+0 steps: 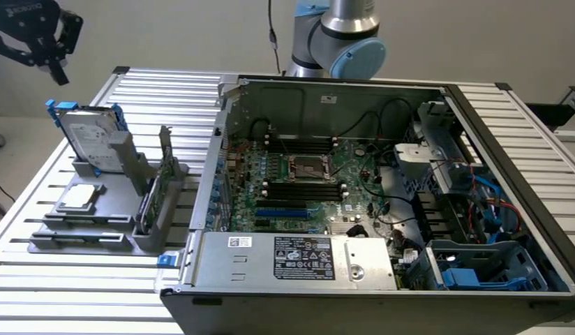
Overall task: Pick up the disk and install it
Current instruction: 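Pick up the disk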
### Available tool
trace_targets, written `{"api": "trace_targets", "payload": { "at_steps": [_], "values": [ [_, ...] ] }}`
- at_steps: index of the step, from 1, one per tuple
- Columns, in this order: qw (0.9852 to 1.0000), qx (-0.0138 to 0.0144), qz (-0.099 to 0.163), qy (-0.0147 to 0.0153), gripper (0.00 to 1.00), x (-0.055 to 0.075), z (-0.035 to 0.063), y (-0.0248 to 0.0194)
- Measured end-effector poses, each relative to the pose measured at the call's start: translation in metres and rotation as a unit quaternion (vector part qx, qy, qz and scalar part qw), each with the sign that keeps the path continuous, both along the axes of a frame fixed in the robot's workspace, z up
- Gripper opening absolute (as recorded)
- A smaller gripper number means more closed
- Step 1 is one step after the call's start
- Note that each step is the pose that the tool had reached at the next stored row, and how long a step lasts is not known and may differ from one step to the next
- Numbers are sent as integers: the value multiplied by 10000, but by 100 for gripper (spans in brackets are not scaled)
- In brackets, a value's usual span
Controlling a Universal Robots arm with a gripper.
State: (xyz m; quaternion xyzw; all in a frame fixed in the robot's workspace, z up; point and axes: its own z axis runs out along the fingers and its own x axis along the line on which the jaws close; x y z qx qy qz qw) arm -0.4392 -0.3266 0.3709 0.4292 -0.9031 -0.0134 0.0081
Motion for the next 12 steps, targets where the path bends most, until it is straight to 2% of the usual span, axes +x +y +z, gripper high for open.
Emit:
{"api": "trace_targets", "payload": {
  "at_steps": [3, 6, 9, 12],
  "values": [
    [9996, 0, 270, 0, 11, 0, -7, 0],
    [9985, 0, 545, 0, 11, 0, -13, 0],
    [9967, 0, 814, 0, 11, 0, -20, 0],
    [9941, 0, 1088, 0, 11, 0, -27, 0]
  ]
}}
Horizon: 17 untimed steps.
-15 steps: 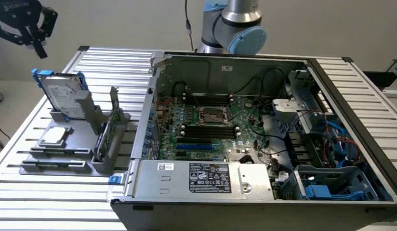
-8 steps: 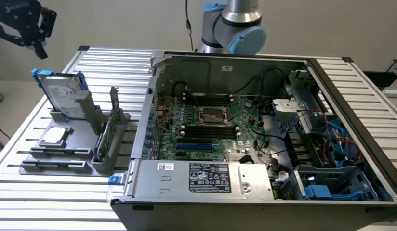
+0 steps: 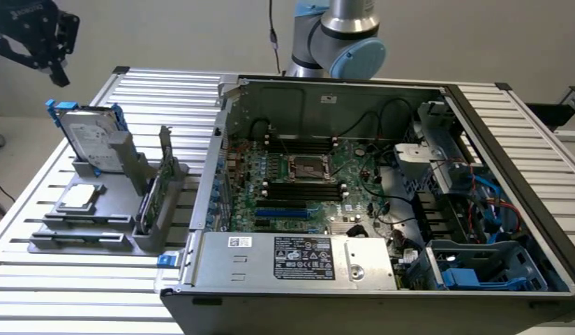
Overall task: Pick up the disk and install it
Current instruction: 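Pick up the disk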
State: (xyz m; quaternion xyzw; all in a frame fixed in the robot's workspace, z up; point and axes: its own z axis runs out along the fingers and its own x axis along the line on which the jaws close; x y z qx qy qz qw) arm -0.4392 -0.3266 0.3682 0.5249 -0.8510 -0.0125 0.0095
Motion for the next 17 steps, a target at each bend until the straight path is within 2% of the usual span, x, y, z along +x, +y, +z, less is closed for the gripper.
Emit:
{"api": "trace_targets", "payload": {
  "at_steps": [4, 9, 13, 17],
  "values": [
    [9994, 0, 360, 0, 11, 0, -9, 0],
    [9967, 0, 814, 0, 11, 0, -22, 0],
    [9930, 0, 1183, 0, 11, 0, -32, 0],
    [9880, 0, 1544, 0, 11, 0, -43, 0]
  ]
}}
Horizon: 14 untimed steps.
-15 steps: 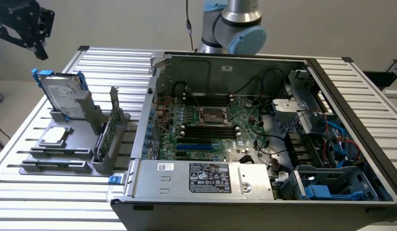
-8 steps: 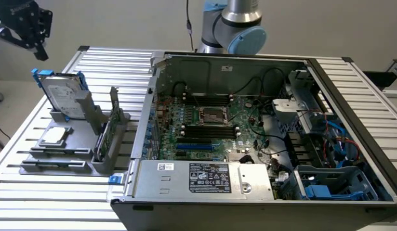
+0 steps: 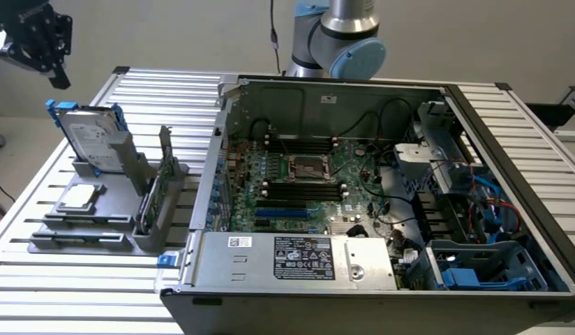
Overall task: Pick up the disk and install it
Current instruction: 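Pick up the disk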
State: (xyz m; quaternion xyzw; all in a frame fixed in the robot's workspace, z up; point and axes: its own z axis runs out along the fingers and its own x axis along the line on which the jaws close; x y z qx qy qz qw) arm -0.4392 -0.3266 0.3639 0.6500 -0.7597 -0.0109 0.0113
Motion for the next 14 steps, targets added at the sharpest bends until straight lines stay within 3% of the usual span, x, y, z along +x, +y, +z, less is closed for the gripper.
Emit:
{"api": "trace_targets", "payload": {
  "at_steps": [5, 12, 14],
  "values": [
    [9990, 0, 447, 0, 11, 0, -17, 0],
    [9942, -3, 1078, 0, 11, -3, -33, 3],
    [9937, -6, 1119, 0, 11, -19, -35, 3]
  ]
}}
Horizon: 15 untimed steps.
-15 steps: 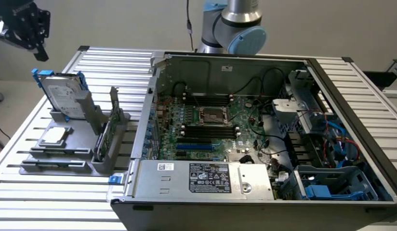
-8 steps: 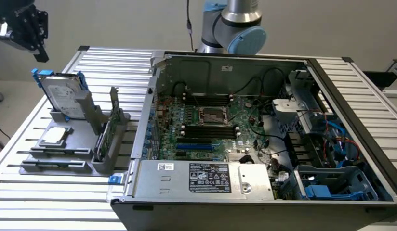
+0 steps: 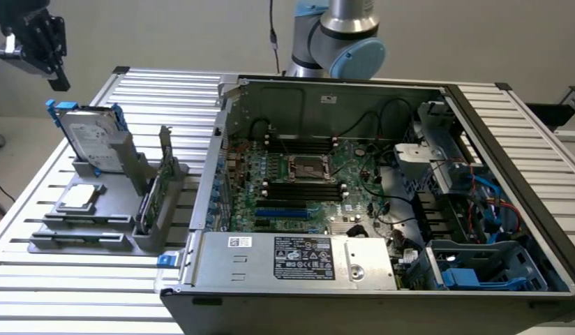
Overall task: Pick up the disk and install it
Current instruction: 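Pick up the disk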
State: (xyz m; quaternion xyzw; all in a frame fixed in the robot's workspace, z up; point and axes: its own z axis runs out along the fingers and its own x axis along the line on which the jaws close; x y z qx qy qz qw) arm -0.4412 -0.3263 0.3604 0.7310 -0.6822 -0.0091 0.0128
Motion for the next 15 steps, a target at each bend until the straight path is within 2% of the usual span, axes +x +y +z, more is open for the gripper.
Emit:
{"api": "trace_targets", "payload": {
  "at_steps": [2, 3, 4, 6, 7, 10, 12, 13, 15],
  "values": [
    [10000, -1, 1, 1, 12, -7, 1, -1],
    [10000, -1, 1, 0, 18, -8, 1, 0],
    [10000, -1, -1, 1, 18, -9, 0, 0],
    [10000, -1, -4, 0, 30, -10, -7, 0],
    [10000, -1, -6, 0, 30, -11, -15, 0],
    [10000, -6, -8, 1, 47, -12, -56, -1],
    [10000, -9, -10, 1, 47, -15, -92, -3],
    [10000, -11, -10, 1, 54, -17, -112, -4],
    [10000, -14, -10, 0, 54, -22, -147, -8]
  ]
}}
